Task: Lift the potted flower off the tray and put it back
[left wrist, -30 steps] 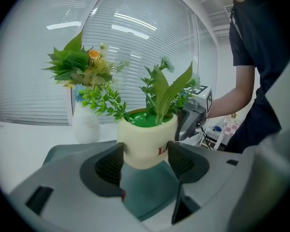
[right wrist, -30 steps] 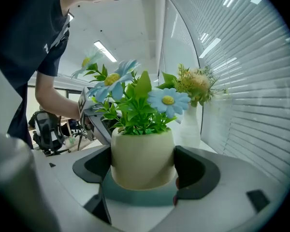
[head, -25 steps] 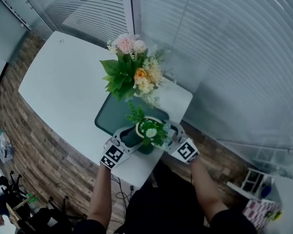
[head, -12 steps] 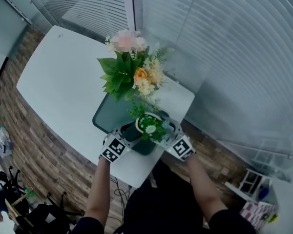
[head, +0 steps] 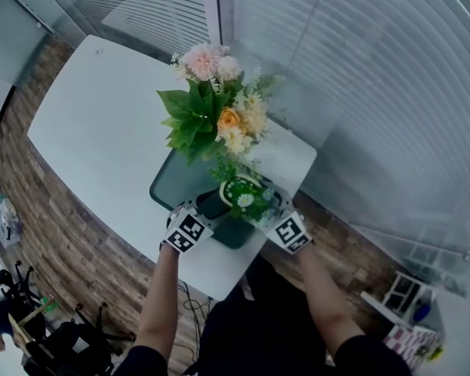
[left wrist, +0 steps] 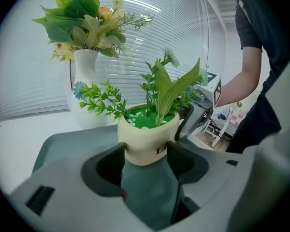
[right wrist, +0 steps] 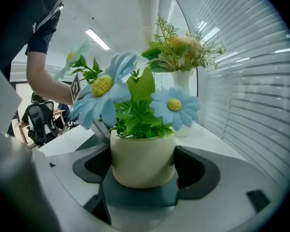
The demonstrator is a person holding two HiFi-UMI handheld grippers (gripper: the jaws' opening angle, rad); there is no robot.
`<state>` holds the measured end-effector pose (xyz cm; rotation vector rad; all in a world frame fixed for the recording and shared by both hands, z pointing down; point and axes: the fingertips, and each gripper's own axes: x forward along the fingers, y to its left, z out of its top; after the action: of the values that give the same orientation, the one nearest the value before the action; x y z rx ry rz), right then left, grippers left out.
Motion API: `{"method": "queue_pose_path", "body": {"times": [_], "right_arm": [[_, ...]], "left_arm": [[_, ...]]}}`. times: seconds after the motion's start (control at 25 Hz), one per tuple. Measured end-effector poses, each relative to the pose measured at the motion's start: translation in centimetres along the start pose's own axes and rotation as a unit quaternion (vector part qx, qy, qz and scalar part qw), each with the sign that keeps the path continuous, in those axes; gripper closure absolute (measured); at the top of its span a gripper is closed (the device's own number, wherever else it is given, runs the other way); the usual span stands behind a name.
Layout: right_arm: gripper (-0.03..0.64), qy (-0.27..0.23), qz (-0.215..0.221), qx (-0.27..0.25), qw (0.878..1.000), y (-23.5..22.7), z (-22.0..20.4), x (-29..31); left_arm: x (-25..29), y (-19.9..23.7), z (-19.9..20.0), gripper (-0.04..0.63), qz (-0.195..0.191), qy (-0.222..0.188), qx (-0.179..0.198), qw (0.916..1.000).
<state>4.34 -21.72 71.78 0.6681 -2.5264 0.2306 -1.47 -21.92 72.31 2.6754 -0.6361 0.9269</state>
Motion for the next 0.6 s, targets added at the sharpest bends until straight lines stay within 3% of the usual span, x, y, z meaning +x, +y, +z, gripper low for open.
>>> {"method": "queue_pose_path", "body": {"times": [0.6], "right_arm": [[0.212, 0.005, -0.007, -0.001, 1.0, -0.24, -0.84, 0.52]], "left_arm": [[0.44, 0.14, -0.39, 0.324, 0.01, 0.005, 0.003, 0.9999]]}}
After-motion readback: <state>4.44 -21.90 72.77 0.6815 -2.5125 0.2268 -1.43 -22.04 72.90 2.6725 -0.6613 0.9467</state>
